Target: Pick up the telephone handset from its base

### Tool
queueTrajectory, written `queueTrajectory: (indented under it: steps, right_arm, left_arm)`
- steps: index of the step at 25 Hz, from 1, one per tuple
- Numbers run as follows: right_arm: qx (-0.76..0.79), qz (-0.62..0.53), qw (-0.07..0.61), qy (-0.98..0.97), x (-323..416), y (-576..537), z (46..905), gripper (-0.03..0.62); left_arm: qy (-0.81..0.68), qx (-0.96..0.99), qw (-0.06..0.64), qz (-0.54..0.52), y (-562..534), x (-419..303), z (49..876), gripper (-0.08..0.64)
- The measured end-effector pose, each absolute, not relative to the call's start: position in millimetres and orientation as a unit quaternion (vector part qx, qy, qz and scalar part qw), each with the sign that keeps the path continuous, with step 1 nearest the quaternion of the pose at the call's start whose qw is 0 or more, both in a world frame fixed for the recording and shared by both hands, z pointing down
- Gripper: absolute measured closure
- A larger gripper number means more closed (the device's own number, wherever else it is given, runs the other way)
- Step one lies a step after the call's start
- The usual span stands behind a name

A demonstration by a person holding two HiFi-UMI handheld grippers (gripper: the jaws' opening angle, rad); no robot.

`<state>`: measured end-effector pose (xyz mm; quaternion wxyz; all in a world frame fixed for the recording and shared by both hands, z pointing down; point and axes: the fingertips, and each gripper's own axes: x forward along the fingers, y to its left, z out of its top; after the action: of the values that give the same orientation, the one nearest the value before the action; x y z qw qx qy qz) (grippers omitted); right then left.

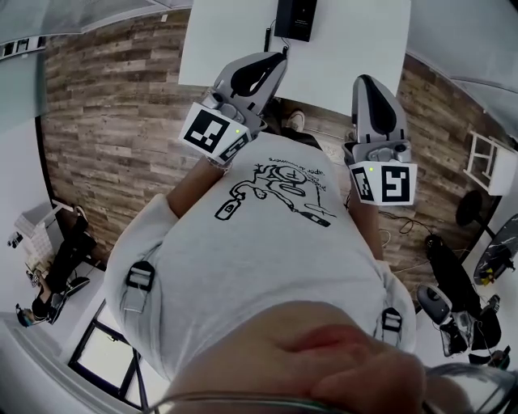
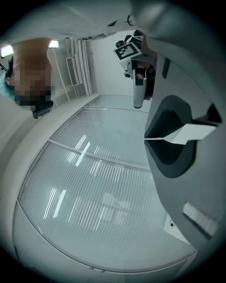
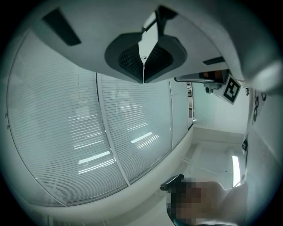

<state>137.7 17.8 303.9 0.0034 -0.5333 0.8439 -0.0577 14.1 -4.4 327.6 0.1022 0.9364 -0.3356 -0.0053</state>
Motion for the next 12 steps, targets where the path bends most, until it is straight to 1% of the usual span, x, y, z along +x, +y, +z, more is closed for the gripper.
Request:
queueTrajectory:
  steps: [12]
  right_arm:
    - [-0.537, -0.037, 0.0, 0.843, 70, -80, 291, 0.586]
  left_arm:
    - [-0.315, 0.944, 0.099, -0.024, -98, -42, 321, 0.548]
